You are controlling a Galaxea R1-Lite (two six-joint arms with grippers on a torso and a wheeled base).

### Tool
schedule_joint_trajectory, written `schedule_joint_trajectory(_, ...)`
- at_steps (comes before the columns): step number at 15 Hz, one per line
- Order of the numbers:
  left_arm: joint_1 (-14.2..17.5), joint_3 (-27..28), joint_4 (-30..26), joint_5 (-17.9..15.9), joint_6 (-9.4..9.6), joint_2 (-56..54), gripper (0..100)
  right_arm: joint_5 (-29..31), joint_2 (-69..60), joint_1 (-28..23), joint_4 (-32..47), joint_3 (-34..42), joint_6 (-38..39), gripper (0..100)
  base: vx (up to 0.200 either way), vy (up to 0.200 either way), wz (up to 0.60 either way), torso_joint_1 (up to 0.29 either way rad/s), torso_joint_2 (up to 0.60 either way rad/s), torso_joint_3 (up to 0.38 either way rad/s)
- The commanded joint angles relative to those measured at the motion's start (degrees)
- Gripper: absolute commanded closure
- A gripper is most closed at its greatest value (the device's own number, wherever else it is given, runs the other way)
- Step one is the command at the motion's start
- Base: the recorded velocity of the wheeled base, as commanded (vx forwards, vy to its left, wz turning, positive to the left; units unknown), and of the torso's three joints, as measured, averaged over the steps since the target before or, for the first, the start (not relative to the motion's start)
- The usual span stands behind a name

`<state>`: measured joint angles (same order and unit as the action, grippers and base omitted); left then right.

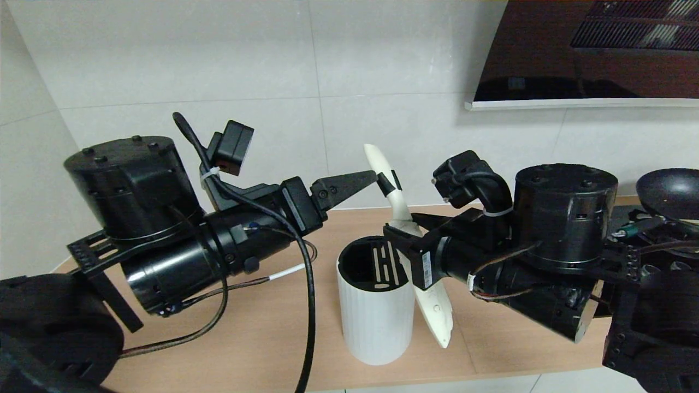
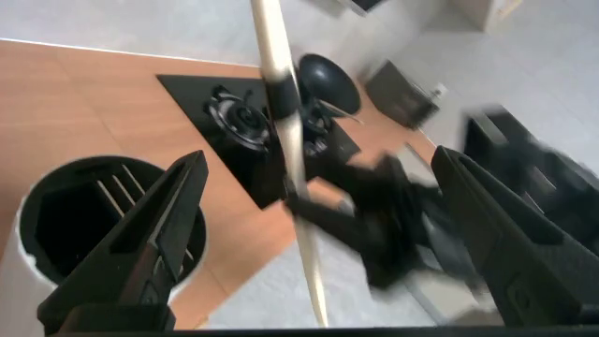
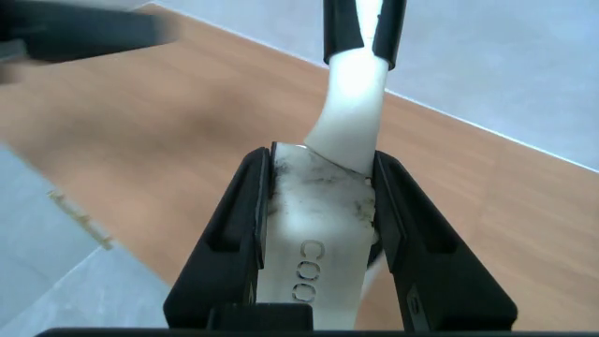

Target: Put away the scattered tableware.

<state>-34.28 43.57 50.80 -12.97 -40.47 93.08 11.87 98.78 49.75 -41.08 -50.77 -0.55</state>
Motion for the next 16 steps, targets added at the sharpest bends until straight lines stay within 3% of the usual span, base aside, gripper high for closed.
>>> schedule_joint_trajectory(1, -0.79, 1.17, 0.18, 0.84, 0.04, 2.99, 0, -0.01, 0.10, 1.93, -0.05, 0.76, 0.02, 100, 0.000, 0.000, 0.00, 0.000, 0.00, 0.000)
schedule_joint_trajectory(14, -2.90, 1.17, 5.54, 1.90, 0.22, 7.38, 0, -0.10, 1.15, 5.45, -1.81, 2.26, 0.11, 100, 0.000, 0.000, 0.00, 0.000, 0.00, 0.000)
schedule_joint_trajectory(15, -2.90, 1.26, 5.54, 2.16, 0.39, 7.56, 100, -0.10, 1.15, 5.45, -1.81, 2.35, 0.11, 100, 0.000, 0.000, 0.00, 0.000, 0.00, 0.000)
schedule_joint_trajectory(16, -2.90, 1.17, 5.54, 2.16, 0.39, 7.56, 100, -0.10, 1.15, 5.45, -1.81, 2.35, 0.11, 100, 0.000, 0.000, 0.00, 0.000, 0.00, 0.000)
